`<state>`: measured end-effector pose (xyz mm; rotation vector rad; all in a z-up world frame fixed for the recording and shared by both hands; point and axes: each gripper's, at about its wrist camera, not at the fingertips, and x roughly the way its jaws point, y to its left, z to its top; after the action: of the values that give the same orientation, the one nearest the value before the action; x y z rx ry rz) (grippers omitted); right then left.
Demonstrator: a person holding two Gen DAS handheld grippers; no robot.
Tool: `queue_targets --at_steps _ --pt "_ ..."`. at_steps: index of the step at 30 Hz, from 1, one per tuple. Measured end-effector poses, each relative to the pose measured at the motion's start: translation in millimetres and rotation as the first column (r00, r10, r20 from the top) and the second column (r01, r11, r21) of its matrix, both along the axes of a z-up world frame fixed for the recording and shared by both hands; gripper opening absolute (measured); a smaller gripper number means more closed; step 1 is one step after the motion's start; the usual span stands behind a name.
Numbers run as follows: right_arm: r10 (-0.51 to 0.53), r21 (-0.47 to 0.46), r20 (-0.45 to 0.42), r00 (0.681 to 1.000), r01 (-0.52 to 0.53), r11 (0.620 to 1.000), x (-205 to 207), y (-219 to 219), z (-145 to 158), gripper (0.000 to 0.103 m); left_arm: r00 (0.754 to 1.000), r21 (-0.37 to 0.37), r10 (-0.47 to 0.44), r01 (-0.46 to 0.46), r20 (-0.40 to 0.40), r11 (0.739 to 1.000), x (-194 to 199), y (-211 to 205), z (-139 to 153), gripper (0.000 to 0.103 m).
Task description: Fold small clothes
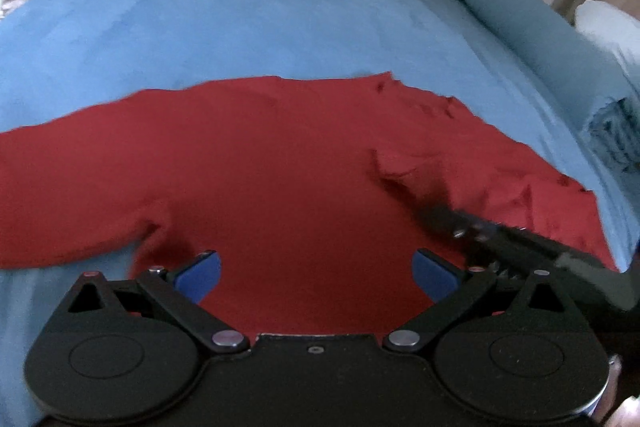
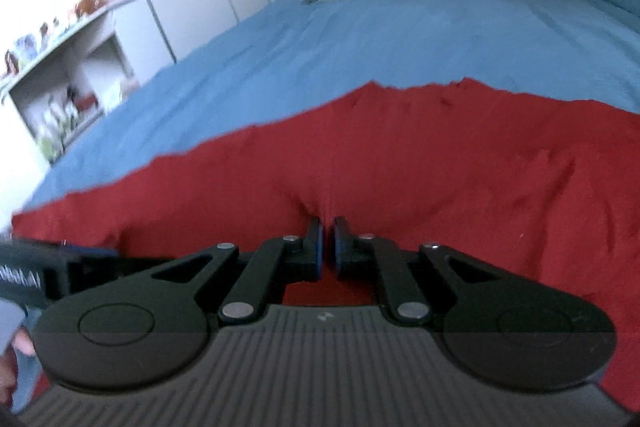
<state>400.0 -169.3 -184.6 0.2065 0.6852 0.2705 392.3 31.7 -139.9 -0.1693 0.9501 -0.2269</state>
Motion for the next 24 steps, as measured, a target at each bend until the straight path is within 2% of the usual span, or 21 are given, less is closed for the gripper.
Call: queue_targets --at_steps 2,4,7,12,15,18,21,23,24 --pt "0.026 -0.018 0.003 1.000 -0.026 1.000 -5.9 2.5 -4.3 0.032 1.000 -0.005 -0.013 0.013 0.010 1.000 -1.8 -3.8 -0.1 0.103" --pt "0.058 -0.035 0.000 0.998 -0.058 0.998 -10.0 3.2 -7.3 0.058 1.000 -0.019 -0.019 0.019 0.001 1.000 0.1 -6.0 1.1 0.102" --pt "0.086 -0.084 0.013 0.996 -0.085 0.993 -20.0 -4.5 0.1 0.081 0.999 -0.044 -0.033 0.034 0.009 0.998 -4.6 -6.0 6.8 0.102" --pt "0.084 -0.192 0.017 0.996 -0.079 0.978 -51.6 -30.3 27.3 0.103 0.997 -0.033 -0.077 0.078 0.032 0.996 -14.6 -25.4 18.0 0.103" --pt "0.044 -0.198 0.047 0.998 -0.034 0.980 -78.2 -53.8 42.7 0.103 0.995 -0.020 -0.096 0.096 0.035 0.995 -11.9 -48.0 13.2 0.102" --pt "-0.029 -0.183 0.029 0.999 0.034 0.983 -99.9 -77.3 46.2 0.103 0.996 -0.019 -0.089 0.090 0.009 0.996 -5.3 -61.4 3.6 0.093" --pt "-0.056 -0.167 0.011 0.998 0.057 0.984 -114.7 -94.0 41.3 0.103 0.999 -0.057 -0.049 0.048 -0.022 0.997 3.7 -65.0 -7.9 0.088" --pt "-0.063 -0.140 0.003 0.998 0.063 0.988 -123.3 -103.2 35.1 0.103 0.999 -0.071 -0.025 0.023 -0.031 0.997 10.4 -68.9 -13.8 0.076" --pt "-0.069 -0.121 -0.002 0.998 0.068 0.990 -127.2 -107.9 31.5 0.103 1.000 -0.067 -0.011 0.009 -0.027 0.998 14.2 -72.2 -16.0 0.074"
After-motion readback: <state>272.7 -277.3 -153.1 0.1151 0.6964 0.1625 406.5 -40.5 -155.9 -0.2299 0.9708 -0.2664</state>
